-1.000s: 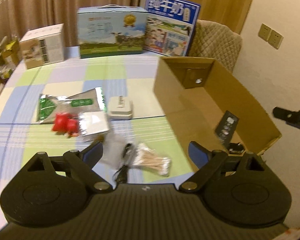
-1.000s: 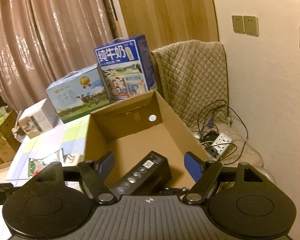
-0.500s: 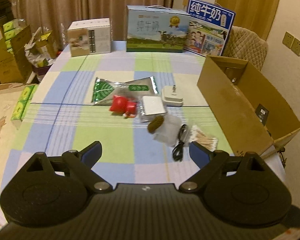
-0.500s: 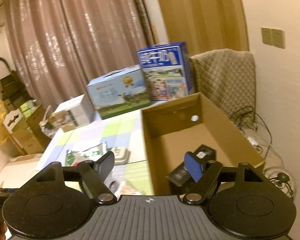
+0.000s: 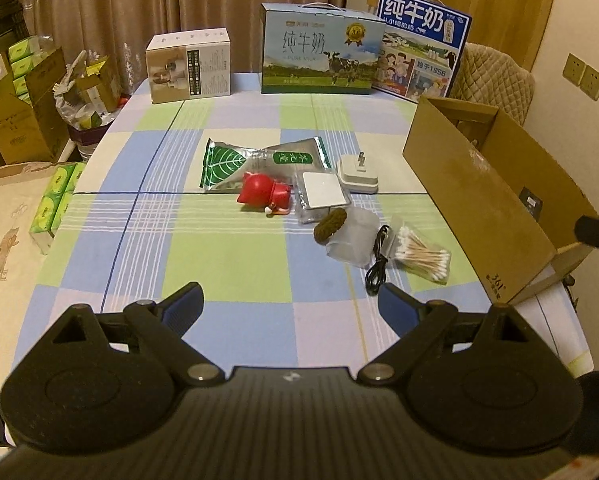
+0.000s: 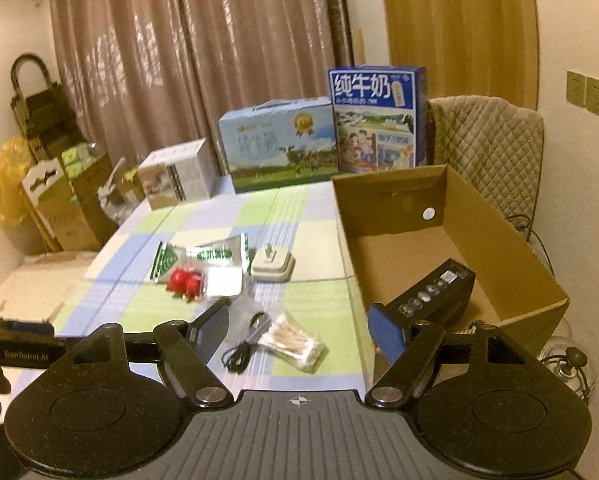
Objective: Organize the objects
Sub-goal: 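Move the right tool to the cotton swab bag while the left tool approaches the black cable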
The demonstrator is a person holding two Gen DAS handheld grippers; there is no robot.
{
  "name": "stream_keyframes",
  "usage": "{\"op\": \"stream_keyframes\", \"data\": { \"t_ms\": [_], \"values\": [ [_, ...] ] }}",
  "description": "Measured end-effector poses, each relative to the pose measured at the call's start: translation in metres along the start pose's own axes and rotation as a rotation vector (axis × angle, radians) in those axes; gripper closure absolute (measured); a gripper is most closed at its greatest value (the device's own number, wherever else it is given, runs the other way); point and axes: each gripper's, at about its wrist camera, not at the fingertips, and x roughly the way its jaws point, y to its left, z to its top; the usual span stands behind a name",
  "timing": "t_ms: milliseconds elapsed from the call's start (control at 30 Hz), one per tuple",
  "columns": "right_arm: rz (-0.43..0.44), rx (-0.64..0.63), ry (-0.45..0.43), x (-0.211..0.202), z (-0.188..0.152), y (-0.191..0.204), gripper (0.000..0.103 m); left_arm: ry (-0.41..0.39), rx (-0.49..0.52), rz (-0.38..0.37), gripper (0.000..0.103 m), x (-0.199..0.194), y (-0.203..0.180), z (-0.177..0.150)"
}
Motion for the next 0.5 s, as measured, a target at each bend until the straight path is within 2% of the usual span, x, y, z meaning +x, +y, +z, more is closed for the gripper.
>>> {"op": "stream_keyframes", "data": {
  "t_ms": [500],
  "values": [
    [0.039,-0.018,0.079,0.031,-0.022,0.01,0.029,0.035,0.015,-0.011,0.011,0.023,0.002,-0.007]
  ]
}}
